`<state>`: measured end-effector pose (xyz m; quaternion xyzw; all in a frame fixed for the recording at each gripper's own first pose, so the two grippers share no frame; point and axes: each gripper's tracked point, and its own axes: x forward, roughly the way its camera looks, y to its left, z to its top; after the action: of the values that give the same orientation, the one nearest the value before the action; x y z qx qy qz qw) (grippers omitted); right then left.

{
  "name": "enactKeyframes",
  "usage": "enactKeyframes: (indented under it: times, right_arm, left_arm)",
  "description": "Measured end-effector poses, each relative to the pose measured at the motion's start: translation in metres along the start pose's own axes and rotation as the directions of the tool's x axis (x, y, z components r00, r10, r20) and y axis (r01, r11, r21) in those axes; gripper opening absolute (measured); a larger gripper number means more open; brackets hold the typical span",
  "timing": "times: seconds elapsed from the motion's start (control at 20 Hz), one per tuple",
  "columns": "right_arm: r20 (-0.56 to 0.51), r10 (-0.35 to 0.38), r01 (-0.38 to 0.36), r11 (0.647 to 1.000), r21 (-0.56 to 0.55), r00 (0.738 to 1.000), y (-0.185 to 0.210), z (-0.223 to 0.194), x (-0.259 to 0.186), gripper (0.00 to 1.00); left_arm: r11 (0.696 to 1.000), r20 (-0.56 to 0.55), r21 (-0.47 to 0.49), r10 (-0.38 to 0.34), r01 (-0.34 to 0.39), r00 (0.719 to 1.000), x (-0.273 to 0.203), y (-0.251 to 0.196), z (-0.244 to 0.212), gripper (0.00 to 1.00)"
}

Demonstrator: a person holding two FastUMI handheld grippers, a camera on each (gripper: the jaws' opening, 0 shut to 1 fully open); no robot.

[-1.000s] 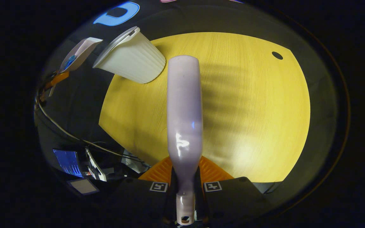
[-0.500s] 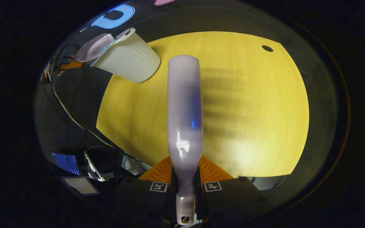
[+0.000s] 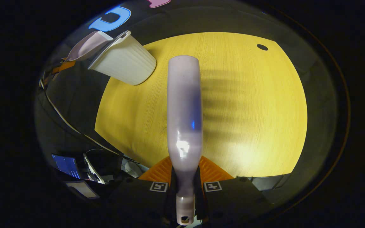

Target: Pick up the small broom and dustpan from the desktop, sweep the trash into the dustpan with the broom, and then empty the trash into the garbage bin.

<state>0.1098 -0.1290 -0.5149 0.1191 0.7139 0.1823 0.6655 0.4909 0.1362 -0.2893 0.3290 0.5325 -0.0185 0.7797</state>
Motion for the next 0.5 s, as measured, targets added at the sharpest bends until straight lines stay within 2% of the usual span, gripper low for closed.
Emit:
enactKeyframes:
  times: [0.1,0.15,0.3,0.4,0.5]
  right_arm:
    - [0.022,-0.016,0.016,1.0,-0.012,1.0,-0.006,0.006,-0.006,0.27]
    - [0.04,-0.029,0.029,1.0,-0.004,0.999,-0.011,0.009,-0.007,0.27]
    - [0.055,-0.073,0.071,0.997,0.037,0.996,-0.027,0.007,-0.005,0.27]
    - [0.059,-0.097,0.092,0.993,0.079,0.994,-0.042,0.007,-0.001,0.27]
    - [0.054,-0.105,0.098,0.989,0.112,0.993,-0.054,0.006,0.003,0.27]
  left_arm:
    - [0.996,0.125,-0.053,-0.058,0.065,0.99,0.004,-0.01,0.007,0.28]
    - [0.99,0.173,-0.059,-0.115,0.127,0.978,0.008,-0.02,0.011,0.28]
    - [0.943,0.304,-0.081,-0.286,0.324,0.909,0.022,-0.056,0.021,0.28]
    - [0.918,0.361,-0.1,-0.327,0.385,0.873,0.043,-0.054,0.011,0.28]
    - [0.893,0.377,-0.156,-0.342,0.423,0.861,0.061,-0.045,-0.004,0.28]
